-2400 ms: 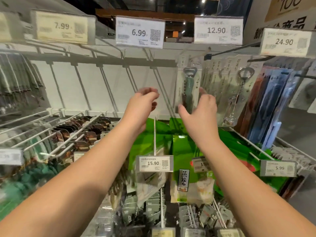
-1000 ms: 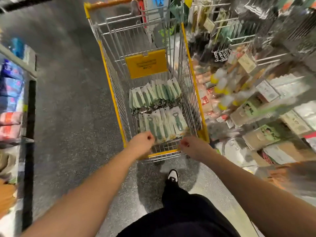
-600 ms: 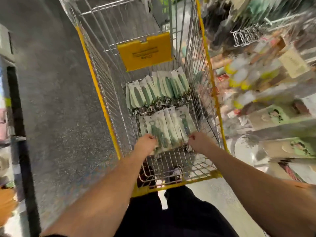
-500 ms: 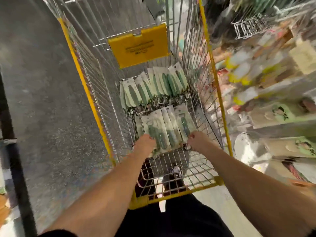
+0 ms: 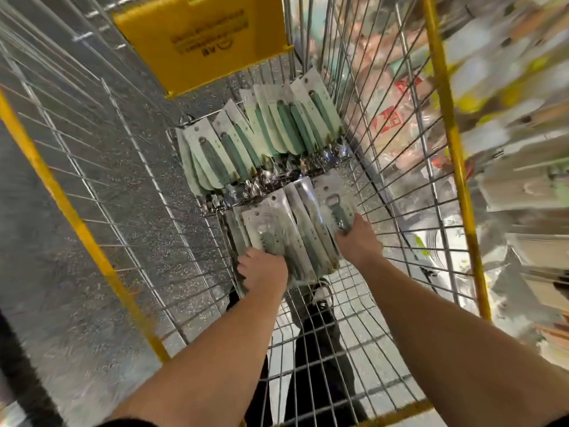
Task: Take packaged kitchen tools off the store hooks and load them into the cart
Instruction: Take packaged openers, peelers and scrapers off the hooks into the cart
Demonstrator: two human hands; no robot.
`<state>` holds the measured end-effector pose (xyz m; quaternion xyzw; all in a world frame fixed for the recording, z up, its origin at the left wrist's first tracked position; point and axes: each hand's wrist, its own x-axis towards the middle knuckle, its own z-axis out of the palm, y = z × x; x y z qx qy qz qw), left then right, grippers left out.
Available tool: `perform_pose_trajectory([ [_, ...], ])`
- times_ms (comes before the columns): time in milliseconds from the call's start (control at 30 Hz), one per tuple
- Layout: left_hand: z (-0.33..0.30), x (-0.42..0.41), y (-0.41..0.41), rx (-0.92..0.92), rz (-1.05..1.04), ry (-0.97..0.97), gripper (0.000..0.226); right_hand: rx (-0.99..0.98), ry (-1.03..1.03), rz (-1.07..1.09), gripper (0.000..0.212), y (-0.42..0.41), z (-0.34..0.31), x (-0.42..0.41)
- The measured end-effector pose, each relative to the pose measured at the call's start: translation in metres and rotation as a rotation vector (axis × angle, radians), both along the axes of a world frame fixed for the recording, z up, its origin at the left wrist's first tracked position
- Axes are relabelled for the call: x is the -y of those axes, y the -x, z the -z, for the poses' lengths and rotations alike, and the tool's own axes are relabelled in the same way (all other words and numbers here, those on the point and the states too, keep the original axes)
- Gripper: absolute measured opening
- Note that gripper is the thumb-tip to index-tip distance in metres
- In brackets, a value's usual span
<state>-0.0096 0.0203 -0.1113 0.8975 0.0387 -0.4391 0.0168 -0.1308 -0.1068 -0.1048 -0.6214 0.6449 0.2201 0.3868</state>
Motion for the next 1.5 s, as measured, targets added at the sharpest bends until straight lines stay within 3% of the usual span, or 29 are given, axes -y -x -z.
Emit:
perform_pose_trajectory([
  [167, 0.006, 0.005, -0.009, 0.027, 0.023, -0.052, 0.075, -0.064, 0.069, 0.019, 0.070, 0.002, 0.017, -0.012],
  [300, 0.000, 0.009, -0.010, 0.007, 0.017, -0.080, 0.080, -0.041, -0.086, 0.164, 0.047, 0.009, 0.014, -0.025],
  [367, -0.003, 0.009, -0.008, -0.006, -0.016, -0.077, 0.078, -0.027, -0.111, 0.203, 0.050, 0.016, 0.013, -0.031],
  [533, -0.014, -0.003, 0.001, 0.049, -0.166, 0.023, 0.067, 0.011, -0.101, 0.220, 0.051, 0.029, 0.004, -0.035],
  [600, -0.019, -0.013, 0.006, 0.035, -0.259, 0.172, 0.050, 0.069, -0.102, 0.252, 0.052, 0.032, 0.000, -0.033],
  [667, -0.027, -0.021, 0.010, -0.075, -0.402, 0.348, 0.035, 0.117, -0.110, 0.270, 0.050, 0.032, -0.010, -0.030],
  [833, -0.051, -0.017, 0.009, -0.502, -0.702, 0.537, 0.046, 0.280, -0.253, 0.248, 0.052, 0.027, -0.028, -0.035],
  [967, -0.059, -0.011, 0.016, -0.483, -0.678, 0.540, 0.036, 0.423, -0.466, 0.238, 0.059, 0.027, -0.040, -0.041],
  [1167, -0.071, -0.013, 0.014, -0.702, -0.718, 0.603, 0.032, 0.427, -0.566, 0.183, 0.058, 0.033, -0.045, -0.050],
  [1267, -0.068, -0.011, 0.018, -0.683, -0.645, 0.587, 0.026, 0.421, -0.601, 0.140, 0.046, 0.027, -0.047, -0.054],
  [1333, -0.065, -0.010, 0.023, -0.656, -0.630, 0.578, 0.043, 0.431, -0.609, 0.062, 0.046, 0.018, -0.046, -0.063],
  [1500, -0.052, -0.013, 0.015, -0.464, -0.593, 0.511, 0.024, 0.367, -0.630, -0.040, 0.080, 0.011, -0.034, -0.069],
])
